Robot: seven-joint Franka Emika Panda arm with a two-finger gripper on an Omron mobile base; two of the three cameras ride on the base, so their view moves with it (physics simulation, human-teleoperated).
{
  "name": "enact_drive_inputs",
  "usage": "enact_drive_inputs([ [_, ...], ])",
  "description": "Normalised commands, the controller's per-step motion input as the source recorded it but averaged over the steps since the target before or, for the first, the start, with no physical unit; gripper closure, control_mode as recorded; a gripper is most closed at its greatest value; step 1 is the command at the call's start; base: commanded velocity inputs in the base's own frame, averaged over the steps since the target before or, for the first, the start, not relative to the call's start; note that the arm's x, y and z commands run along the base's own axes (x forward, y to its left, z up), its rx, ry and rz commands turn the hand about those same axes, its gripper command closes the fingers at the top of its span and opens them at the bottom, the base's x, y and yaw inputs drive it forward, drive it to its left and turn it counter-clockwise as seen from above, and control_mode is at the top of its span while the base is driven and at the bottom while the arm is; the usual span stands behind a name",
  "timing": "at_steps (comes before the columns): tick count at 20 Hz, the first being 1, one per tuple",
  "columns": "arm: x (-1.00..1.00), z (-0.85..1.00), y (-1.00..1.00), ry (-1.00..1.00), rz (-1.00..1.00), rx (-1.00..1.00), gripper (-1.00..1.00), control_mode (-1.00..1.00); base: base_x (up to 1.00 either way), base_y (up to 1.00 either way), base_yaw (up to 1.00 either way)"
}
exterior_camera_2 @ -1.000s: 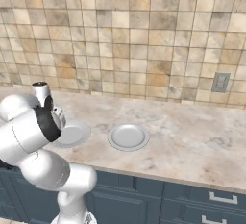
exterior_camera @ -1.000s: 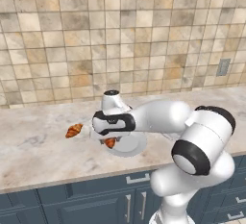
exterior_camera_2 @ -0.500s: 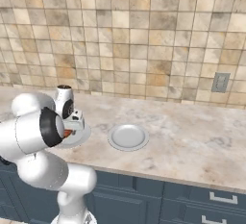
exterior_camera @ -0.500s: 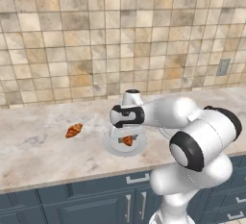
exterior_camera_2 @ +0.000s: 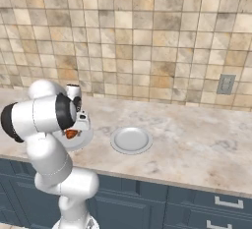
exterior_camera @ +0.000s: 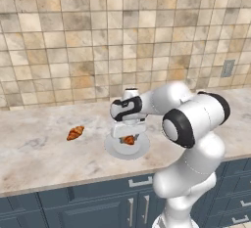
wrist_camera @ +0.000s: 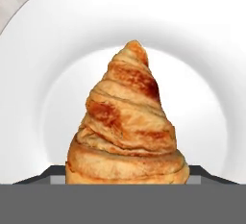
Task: Place the pastries on the plates.
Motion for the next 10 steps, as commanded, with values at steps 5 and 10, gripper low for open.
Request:
enact_drive_inputs([
  [5,0.00,0.00,0.01,0.02,0.00,0.00,-1.00,-1.00,0.00,0.00,0.00],
  [10,0.00,0.00,0.00,0.00,0.00,0.00,-1.00,-1.00,0.00,0.00,0.00],
])
